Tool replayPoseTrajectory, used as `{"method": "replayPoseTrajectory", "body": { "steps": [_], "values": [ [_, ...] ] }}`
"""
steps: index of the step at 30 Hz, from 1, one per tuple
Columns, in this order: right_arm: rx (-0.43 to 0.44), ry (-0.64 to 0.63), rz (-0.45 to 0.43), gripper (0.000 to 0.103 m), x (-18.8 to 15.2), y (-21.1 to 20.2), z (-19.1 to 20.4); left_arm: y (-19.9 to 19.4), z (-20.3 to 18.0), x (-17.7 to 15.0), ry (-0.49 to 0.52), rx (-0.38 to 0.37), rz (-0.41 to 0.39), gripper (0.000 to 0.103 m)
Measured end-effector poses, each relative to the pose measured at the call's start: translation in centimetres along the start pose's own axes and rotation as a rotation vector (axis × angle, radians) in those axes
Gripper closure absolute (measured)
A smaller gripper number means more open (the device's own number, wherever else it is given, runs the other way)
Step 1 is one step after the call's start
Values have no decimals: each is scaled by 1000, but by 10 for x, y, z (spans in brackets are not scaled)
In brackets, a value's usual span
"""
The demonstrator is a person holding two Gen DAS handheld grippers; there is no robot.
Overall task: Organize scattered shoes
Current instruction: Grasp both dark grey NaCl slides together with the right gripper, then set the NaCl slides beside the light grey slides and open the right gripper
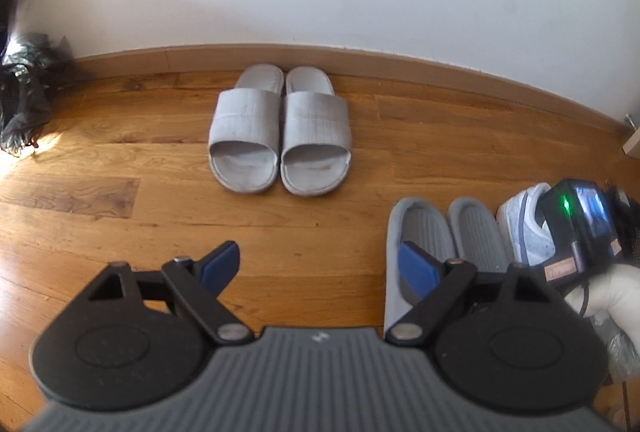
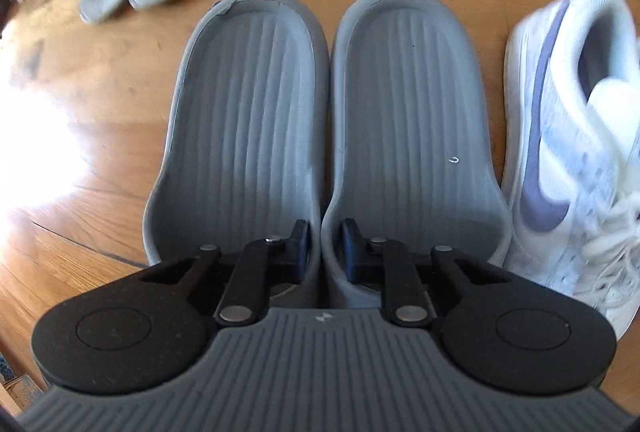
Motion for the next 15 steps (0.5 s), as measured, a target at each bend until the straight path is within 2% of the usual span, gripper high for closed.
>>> {"method": "replayPoseTrajectory", "body": {
  "steps": [4, 8, 11, 15],
  "values": [
    [25, 33, -47, 87, 38, -12, -1, -1, -1, 4, -7, -2, -14, 17],
    [-8, 42, -81, 87, 94, -12, -5, -1, -3, 3, -9, -17, -21, 17],
    [-30, 37, -102, 87, 137, -5, -8, 0, -5, 1, 1, -30, -27, 17],
    [-46, 41, -89, 87, 191, 16, -3, 2, -2, -3, 4, -36, -27, 17]
  ]
}}
Point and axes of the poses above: each gripper's, at about its wrist camera, not at the fingertips, and y roughly the way its jaws point, z to its left, x to its top, the point moved 10 cm from there along y, roughly the way its jaws point, and after that the axes turned 2 degrees about x, right-handed, at the moved point
